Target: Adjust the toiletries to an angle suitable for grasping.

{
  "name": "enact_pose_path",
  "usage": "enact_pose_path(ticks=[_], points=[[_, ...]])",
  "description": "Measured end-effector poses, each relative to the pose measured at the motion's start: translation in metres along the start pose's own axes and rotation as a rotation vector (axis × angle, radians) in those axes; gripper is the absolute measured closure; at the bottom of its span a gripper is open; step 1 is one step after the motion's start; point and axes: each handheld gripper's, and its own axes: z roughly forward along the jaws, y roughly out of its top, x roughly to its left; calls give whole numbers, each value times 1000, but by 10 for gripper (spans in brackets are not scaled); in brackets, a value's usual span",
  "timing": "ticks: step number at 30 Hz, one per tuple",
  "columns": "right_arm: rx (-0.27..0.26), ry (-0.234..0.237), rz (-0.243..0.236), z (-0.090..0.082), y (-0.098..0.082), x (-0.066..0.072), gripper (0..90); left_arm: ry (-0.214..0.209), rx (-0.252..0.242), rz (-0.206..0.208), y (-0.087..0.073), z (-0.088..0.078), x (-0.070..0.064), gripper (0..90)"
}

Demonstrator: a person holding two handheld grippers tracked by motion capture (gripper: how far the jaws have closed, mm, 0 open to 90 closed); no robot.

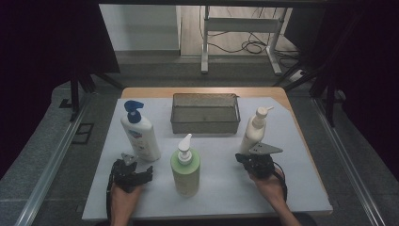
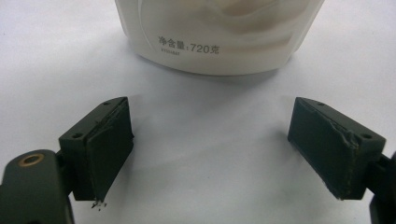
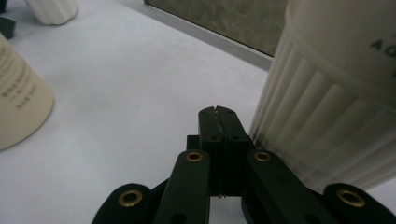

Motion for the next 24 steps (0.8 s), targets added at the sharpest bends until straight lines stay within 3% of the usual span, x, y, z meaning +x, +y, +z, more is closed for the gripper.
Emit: enact_pose_path(ticks=[24], points=[[14,-32,-6,-6,-6,-3,899,0,0,0,0,0,0,138]])
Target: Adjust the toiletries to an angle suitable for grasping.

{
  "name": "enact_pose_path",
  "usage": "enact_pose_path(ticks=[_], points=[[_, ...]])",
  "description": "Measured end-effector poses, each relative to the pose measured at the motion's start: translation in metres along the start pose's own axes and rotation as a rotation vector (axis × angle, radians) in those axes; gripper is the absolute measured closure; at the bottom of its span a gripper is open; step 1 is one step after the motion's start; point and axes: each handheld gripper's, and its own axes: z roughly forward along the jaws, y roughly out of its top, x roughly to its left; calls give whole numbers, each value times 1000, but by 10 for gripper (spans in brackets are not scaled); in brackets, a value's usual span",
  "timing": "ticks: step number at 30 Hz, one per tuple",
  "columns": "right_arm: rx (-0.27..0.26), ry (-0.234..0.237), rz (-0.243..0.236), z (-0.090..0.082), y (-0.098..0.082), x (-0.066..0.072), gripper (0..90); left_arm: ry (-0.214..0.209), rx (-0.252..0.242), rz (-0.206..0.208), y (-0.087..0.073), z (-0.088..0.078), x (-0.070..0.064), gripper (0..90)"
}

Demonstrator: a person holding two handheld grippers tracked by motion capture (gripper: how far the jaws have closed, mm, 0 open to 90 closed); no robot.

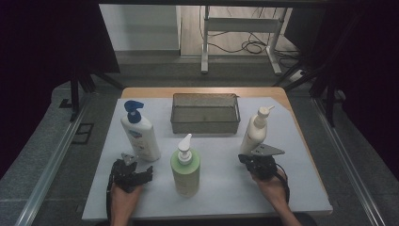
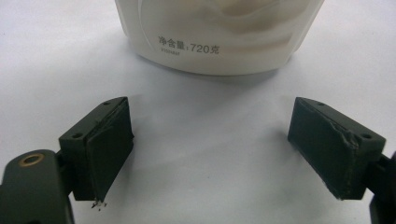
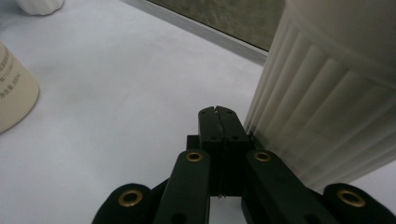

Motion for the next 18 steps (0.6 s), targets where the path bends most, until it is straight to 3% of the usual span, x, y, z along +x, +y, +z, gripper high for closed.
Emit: enact_pose_path(ticks=[18], points=[[6,-33,30,-12,-10,-17,899,0,0,0,0,0,0,138]])
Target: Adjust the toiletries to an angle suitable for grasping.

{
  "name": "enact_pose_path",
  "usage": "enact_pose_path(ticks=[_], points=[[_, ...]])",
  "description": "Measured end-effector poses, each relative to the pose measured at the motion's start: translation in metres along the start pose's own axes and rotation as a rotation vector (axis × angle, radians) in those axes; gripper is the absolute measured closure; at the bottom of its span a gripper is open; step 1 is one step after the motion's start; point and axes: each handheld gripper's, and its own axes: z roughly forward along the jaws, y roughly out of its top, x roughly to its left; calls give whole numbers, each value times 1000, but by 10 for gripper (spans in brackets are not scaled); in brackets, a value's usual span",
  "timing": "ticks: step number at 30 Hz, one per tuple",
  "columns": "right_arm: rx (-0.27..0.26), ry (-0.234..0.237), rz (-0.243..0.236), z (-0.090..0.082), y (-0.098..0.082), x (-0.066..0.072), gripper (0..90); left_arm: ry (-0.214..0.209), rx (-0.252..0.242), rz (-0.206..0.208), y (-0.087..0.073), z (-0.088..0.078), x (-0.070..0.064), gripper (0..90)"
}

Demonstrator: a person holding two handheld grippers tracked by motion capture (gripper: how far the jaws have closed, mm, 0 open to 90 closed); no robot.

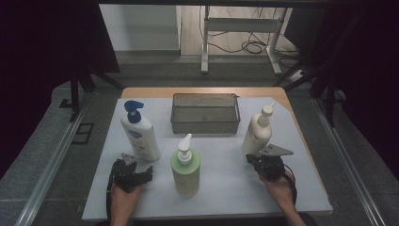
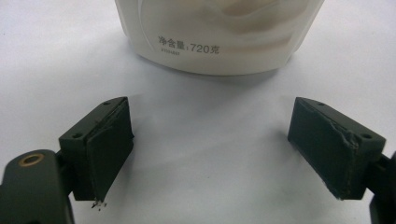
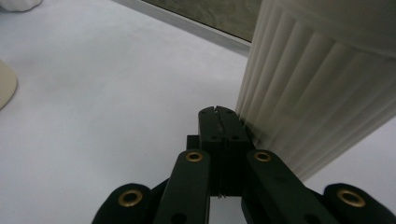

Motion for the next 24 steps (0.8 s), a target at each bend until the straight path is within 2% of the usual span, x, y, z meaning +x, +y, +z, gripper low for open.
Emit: enact_pose_path(ticks=[24], points=[[15,-26,20,-11,-10,-18,899,-1,0,-1,0,0,0,138]])
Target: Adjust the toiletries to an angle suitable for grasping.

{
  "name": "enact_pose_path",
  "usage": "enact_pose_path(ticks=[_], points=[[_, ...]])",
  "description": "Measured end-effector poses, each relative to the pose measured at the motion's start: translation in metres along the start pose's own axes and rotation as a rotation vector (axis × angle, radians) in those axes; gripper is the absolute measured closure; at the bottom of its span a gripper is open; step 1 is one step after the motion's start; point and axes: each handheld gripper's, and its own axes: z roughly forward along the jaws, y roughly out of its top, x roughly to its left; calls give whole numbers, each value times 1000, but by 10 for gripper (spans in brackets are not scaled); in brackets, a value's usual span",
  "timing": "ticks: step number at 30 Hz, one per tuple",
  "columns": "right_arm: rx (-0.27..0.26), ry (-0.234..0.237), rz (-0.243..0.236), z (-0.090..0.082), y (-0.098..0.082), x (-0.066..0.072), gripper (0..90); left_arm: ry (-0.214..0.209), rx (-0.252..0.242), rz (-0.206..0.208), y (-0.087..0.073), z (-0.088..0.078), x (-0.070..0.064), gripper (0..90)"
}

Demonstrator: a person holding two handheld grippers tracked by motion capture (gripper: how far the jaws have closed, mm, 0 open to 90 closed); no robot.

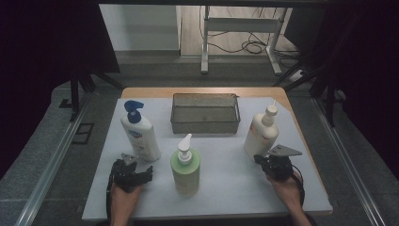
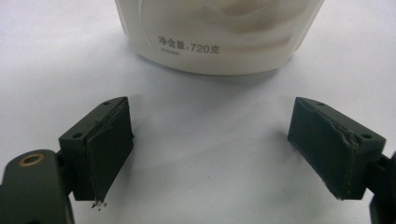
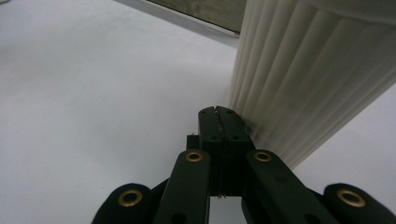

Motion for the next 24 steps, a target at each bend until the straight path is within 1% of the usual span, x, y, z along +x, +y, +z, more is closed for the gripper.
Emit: enact_pose_path(ticks=[14,18,24], points=[[8,-10,20,-5,-5,-11,899,0,0,0,0,0,0,139],[10,-12,20,-5,-5,-11,897,0,0,0,0,0,0,139],[-4,-1,21,-9,-3,-9,846,0,0,0,0,0,0,138]])
